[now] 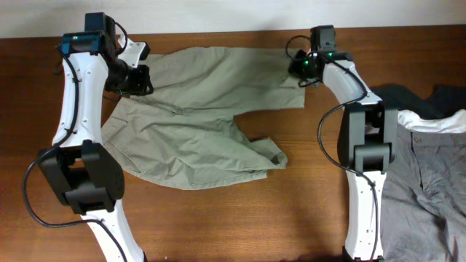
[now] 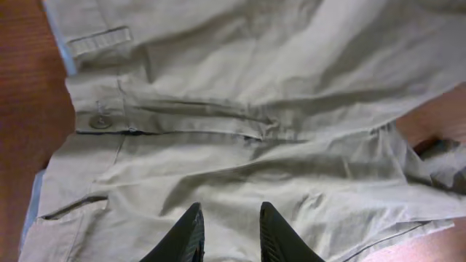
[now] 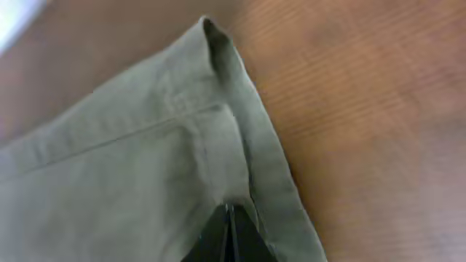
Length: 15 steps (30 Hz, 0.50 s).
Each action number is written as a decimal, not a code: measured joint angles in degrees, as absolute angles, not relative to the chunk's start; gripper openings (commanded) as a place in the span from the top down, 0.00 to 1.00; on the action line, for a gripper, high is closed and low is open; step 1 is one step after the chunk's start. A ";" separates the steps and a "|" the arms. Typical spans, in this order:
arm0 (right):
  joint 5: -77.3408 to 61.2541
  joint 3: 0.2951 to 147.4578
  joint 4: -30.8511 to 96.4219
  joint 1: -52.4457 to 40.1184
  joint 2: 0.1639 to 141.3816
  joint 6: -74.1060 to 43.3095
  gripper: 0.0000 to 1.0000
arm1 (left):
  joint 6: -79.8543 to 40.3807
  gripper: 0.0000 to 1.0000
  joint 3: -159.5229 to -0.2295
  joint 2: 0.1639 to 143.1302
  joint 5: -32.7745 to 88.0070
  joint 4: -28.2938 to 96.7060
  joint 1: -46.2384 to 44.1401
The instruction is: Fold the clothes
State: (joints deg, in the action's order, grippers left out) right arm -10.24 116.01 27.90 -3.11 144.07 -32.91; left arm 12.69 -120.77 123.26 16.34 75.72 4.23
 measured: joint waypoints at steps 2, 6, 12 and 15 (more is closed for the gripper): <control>-11.31 115.90 20.86 -3.05 145.38 -32.69 0.75 | 12.69 0.74 -120.77 123.26 16.34 75.77 4.23; -20.58 119.44 27.31 -1.72 145.10 -25.61 0.60 | 12.69 0.71 -120.77 123.26 16.34 76.07 4.23; -25.65 123.33 51.59 0.16 125.49 -12.21 0.58 | 12.88 0.67 -120.99 121.27 16.29 76.01 4.25; -24.71 124.95 63.94 -1.06 113.19 -9.37 0.58 | 12.80 0.60 -121.45 115.15 16.25 77.84 4.23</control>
State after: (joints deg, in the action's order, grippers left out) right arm -24.71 124.95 63.94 -1.06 113.19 -9.37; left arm 12.80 -121.45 115.15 16.25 77.84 4.23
